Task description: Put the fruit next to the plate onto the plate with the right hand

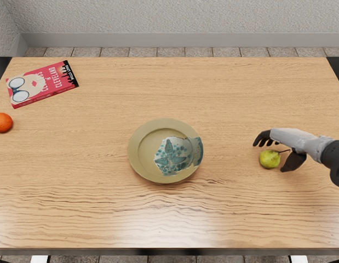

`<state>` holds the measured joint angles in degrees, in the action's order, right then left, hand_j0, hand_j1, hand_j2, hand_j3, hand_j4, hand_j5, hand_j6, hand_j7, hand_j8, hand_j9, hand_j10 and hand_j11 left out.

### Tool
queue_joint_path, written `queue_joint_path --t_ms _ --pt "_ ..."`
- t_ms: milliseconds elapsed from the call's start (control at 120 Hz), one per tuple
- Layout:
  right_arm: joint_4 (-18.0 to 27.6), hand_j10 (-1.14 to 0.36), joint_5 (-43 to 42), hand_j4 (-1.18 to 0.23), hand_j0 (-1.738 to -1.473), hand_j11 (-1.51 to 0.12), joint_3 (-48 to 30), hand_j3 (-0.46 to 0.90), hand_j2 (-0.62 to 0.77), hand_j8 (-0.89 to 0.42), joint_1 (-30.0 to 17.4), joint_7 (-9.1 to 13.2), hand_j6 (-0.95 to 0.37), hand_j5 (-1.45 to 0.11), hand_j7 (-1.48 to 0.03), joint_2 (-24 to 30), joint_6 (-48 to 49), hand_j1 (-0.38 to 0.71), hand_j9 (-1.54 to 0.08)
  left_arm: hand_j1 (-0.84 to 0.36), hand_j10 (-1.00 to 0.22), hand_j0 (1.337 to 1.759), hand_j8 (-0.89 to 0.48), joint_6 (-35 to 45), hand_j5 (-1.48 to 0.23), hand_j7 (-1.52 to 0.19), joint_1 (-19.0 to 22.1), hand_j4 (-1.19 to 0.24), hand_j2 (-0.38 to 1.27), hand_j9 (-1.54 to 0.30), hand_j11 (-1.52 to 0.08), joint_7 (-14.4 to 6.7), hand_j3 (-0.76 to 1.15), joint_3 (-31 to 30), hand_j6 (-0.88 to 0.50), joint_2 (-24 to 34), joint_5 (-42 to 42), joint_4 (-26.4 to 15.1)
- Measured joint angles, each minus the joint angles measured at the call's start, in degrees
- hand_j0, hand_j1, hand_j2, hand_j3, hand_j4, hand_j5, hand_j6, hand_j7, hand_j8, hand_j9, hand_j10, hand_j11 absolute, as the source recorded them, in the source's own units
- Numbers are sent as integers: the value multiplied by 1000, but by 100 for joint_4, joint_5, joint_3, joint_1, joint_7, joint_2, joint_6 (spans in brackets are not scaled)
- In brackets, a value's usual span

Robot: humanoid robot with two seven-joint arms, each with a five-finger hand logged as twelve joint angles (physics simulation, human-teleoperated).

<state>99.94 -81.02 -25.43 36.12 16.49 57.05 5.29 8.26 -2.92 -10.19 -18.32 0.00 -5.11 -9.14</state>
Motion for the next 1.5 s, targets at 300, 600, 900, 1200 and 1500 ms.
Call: queue_joint_path --t_ms 300,600,900,1200,1500 --pt "-11 -405 -30 -405 -1658 -520 136 0 -73 -406 -15 11 -408 -521 -519 -114 -154 126 -520 349 0 1658 -1 0 0 0 -4 -1 0 0 0 0 0 1 -1 0 0 0" --pt "-55 -437 -45 -438 -1658 -563 137 0 -80 -438 -15 19 -440 -563 -562 -147 -264 166 -563 349 0 1658 -1 0 0 0 -3 -1 0 0 0 0 0 2 -1 0 0 0" --pt "-91 -448 -51 -448 -1658 -577 157 0 -82 -449 -45 20 -450 -578 -576 -175 -408 179 -578 349 0 1658 -1 0 0 0 -2 -1 0 0 0 0 0 -2 -1 0 0 0" --pt "-165 -454 -72 -463 -1658 -582 160 0 -80 -464 -163 13 -457 -568 -580 -315 -429 180 -582 349 0 1658 -1 0 0 0 -5 -1 0 0 0 0 0 0 -1 0 0 0" --pt "-176 -508 -90 -508 -1658 -662 157 0 -11 -440 -204 5 -512 -663 -659 -308 -567 233 -662 349 0 1658 -1 0 0 0 1 -1 0 0 0 0 0 0 -1 0 0 0"
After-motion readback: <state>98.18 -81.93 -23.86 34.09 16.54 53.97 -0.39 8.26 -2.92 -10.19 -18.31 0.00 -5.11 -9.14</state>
